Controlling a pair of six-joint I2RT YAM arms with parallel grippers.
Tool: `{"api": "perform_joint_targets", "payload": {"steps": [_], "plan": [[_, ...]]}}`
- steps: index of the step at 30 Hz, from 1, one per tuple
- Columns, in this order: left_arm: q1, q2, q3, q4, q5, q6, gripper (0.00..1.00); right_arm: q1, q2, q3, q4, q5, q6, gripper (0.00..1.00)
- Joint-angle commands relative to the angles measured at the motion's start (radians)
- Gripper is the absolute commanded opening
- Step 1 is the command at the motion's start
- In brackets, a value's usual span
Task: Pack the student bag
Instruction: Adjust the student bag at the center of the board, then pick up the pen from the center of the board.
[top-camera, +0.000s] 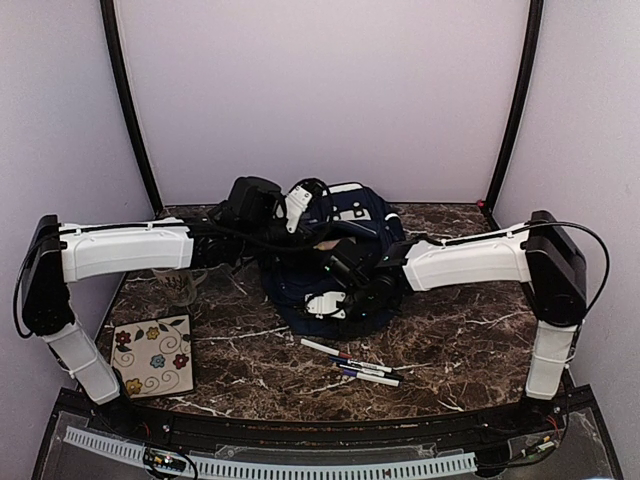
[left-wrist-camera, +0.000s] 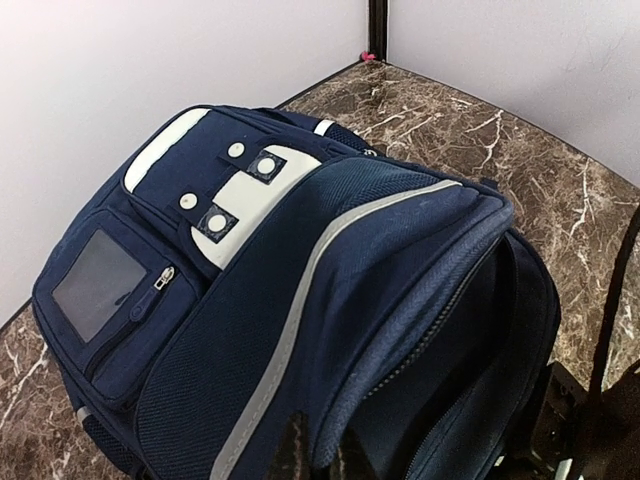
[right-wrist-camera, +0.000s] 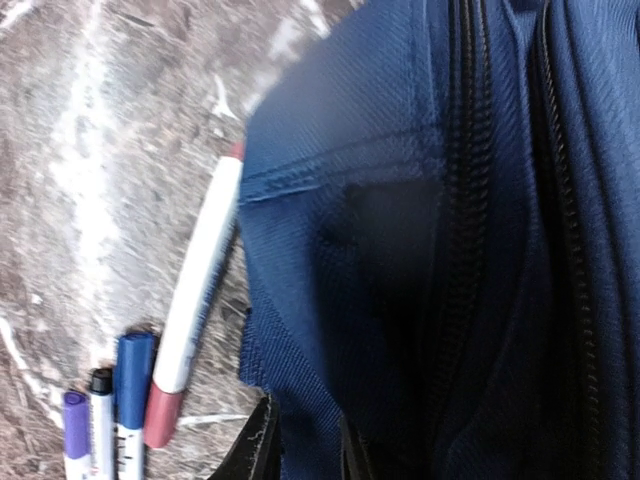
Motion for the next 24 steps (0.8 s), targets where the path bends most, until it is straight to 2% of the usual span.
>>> {"api": "perform_joint_targets", "payload": {"steps": [1, 7, 13, 17, 24], "plan": [[0.062, -0.031, -0.016, 0.083, 0.092, -0.070, 0.00, 0.018, -0.036, 0.027, 0.035, -0.073, 0.027, 0.23], [0.154, -0.011, -0.024, 0.119, 0.230, -0.142, 0.00, 0.038, 0.003, 0.054, 0.028, -0.117, 0.064, 0.23], [0.158, 0.005, -0.023, 0.125, 0.285, -0.153, 0.00, 0.061, 0.030, 0.079, 0.005, -0.161, 0.074, 0.25], [0.159, 0.012, -0.021, 0.127, 0.302, -0.156, 0.00, 0.066, 0.048, 0.099, -0.051, -0.238, 0.074, 0.32], [0.158, 0.017, -0.017, 0.124, 0.316, -0.160, 0.00, 0.070, 0.096, 0.113, -0.072, -0.147, 0.121, 0.33]]}}
